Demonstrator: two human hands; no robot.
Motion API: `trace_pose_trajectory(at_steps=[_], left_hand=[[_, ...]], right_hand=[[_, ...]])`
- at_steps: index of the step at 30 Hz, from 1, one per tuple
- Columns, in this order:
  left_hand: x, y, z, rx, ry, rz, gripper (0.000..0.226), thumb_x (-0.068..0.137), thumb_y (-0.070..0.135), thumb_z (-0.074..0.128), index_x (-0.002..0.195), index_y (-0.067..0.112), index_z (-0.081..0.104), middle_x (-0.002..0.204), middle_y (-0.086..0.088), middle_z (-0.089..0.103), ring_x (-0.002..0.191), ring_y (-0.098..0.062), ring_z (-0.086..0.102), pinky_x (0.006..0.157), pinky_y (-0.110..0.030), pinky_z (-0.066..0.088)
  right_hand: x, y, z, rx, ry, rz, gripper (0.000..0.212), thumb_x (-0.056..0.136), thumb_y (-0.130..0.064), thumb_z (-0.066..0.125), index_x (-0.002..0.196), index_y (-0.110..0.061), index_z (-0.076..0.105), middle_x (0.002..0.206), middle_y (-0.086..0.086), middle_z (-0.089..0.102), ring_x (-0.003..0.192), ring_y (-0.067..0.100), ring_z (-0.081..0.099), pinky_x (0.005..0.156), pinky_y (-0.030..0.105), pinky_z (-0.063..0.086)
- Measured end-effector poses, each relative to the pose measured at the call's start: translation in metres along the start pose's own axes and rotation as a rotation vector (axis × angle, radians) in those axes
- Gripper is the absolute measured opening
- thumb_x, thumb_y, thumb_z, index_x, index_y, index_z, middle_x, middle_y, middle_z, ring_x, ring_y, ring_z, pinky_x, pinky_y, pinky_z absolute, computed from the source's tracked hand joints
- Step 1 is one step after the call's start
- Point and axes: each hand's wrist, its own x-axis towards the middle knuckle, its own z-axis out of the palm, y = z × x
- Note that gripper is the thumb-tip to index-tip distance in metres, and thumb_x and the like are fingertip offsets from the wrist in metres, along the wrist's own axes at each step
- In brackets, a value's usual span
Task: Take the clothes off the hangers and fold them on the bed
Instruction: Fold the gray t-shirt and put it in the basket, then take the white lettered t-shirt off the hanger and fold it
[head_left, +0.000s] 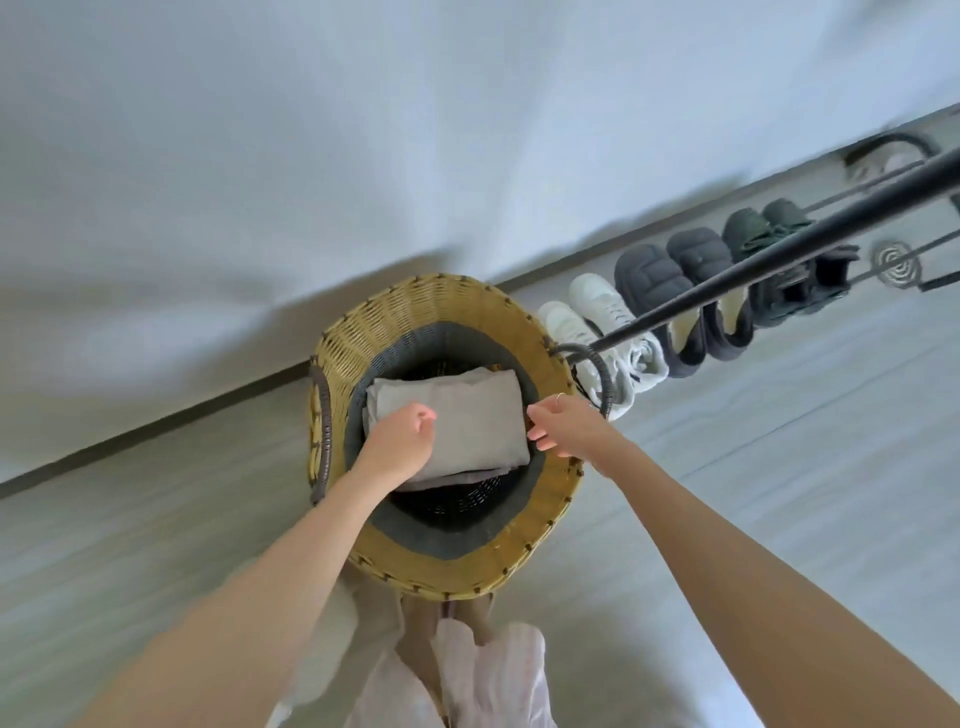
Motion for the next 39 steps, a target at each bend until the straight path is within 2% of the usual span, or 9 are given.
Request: trace_pose_trajectory(at_steps=[8, 11, 16, 19, 23, 28, 31, 35, 39], left_hand=[[-0.127, 0.175, -0.075, 0.167, 0.213, 0.534, 0.033, 0.101, 0.018, 0.032, 0.127, 0.016, 0.052, 0.129, -0.001, 0.054, 0.108, -0.014, 0.055, 0.085, -0.020, 0.040], [-0.173, 0.245, -0.092, 0.169, 0.354, 0.705, 0.035, 0.101, 0.020, 0.034, 0.135, 0.017, 0.043, 0.137, -0.002, 0.046, 0.118, -0.016, 0.052, 0.096, -0.025, 0.040], [-0.256, 0.350, -0.101, 0.098, 0.581, 0.966, 0.049, 0.101, 0.028, 0.033, 0.147, 0.017, 0.022, 0.151, -0.002, 0.029, 0.135, -0.017, 0.037, 0.107, -0.032, 0.035], [-0.293, 0.398, -0.106, -0.044, 0.714, 1.012, 0.054, 0.101, 0.027, 0.031, 0.150, 0.015, 0.013, 0.152, -0.004, 0.024, 0.138, -0.019, 0.031, 0.109, -0.034, 0.034], [-0.347, 0.473, -0.104, -0.227, 0.820, 1.065, 0.057, 0.102, 0.025, 0.029, 0.151, 0.013, 0.004, 0.156, -0.005, 0.014, 0.143, -0.016, 0.019, 0.115, -0.029, 0.021], [-0.382, 0.531, -0.110, -0.275, 0.971, 1.035, 0.066, 0.100, 0.020, 0.035, 0.149, 0.005, -0.007, 0.158, -0.009, -0.001, 0.146, -0.020, 0.004, 0.118, -0.030, 0.010], [-0.401, 0.559, -0.131, -0.183, 1.134, 1.079, 0.069, 0.098, 0.016, 0.039, 0.148, 0.002, -0.006, 0.157, -0.015, -0.004, 0.146, -0.025, 0.003, 0.115, -0.028, 0.011], [-0.420, 0.603, -0.165, 0.044, 1.463, 1.132, 0.069, 0.092, 0.011, 0.046, 0.148, -0.002, 0.009, 0.152, -0.032, 0.001, 0.141, -0.043, 0.013, 0.113, -0.042, 0.024], [-0.437, 0.646, -0.197, 0.260, 1.734, 1.087, 0.069, 0.085, 0.008, 0.047, 0.147, -0.002, 0.017, 0.150, -0.035, 0.007, 0.140, -0.049, 0.008, 0.114, -0.056, 0.013]], right_hand=[[-0.190, -0.035, -0.109, -0.002, 0.108, -0.140, 0.033, 0.099, -0.023, 0.041, 0.116, 0.000, 0.057, 0.107, 0.015, 0.067, 0.088, 0.023, 0.062, 0.076, 0.028, 0.047], [-0.245, -0.033, -0.158, 0.029, 0.203, -0.167, 0.033, 0.099, -0.025, 0.043, 0.117, -0.001, 0.057, 0.109, 0.018, 0.067, 0.082, 0.021, 0.059, 0.067, 0.026, 0.046], [-0.337, -0.011, -0.241, 0.084, 0.308, -0.259, 0.023, 0.101, -0.026, 0.039, 0.105, -0.008, 0.053, 0.111, 0.013, 0.066, 0.094, 0.024, 0.063, 0.080, 0.032, 0.049], [-0.380, 0.000, -0.280, 0.034, 0.396, -0.315, 0.033, 0.099, -0.030, 0.041, 0.120, -0.006, 0.051, 0.102, 0.006, 0.066, 0.090, 0.021, 0.064, 0.084, 0.033, 0.051], [-0.439, 0.019, -0.342, 0.013, 0.468, -0.385, 0.032, 0.099, -0.029, 0.041, 0.123, -0.008, 0.048, 0.109, 0.006, 0.065, 0.097, 0.024, 0.064, 0.089, 0.036, 0.050], [-0.489, 0.027, -0.400, -0.001, 0.585, -0.461, 0.029, 0.099, -0.030, 0.043, 0.119, -0.011, 0.051, 0.098, 0.001, 0.064, 0.082, 0.016, 0.060, 0.063, 0.022, 0.044], [-0.508, 0.019, -0.433, -0.047, 0.649, -0.509, 0.027, 0.098, -0.030, 0.045, 0.116, -0.012, 0.053, 0.098, 0.002, 0.064, 0.081, 0.016, 0.061, 0.061, 0.022, 0.042], [-0.528, 0.004, -0.484, -0.109, 0.752, -0.560, 0.020, 0.096, -0.028, 0.046, 0.109, -0.015, 0.054, 0.098, 0.003, 0.064, 0.080, 0.016, 0.059, 0.057, 0.019, 0.040], [-0.546, -0.012, -0.540, -0.189, 0.894, -0.610, 0.026, 0.097, -0.026, 0.046, 0.108, -0.007, 0.058, 0.099, 0.009, 0.065, 0.081, 0.019, 0.058, 0.061, 0.023, 0.041]])
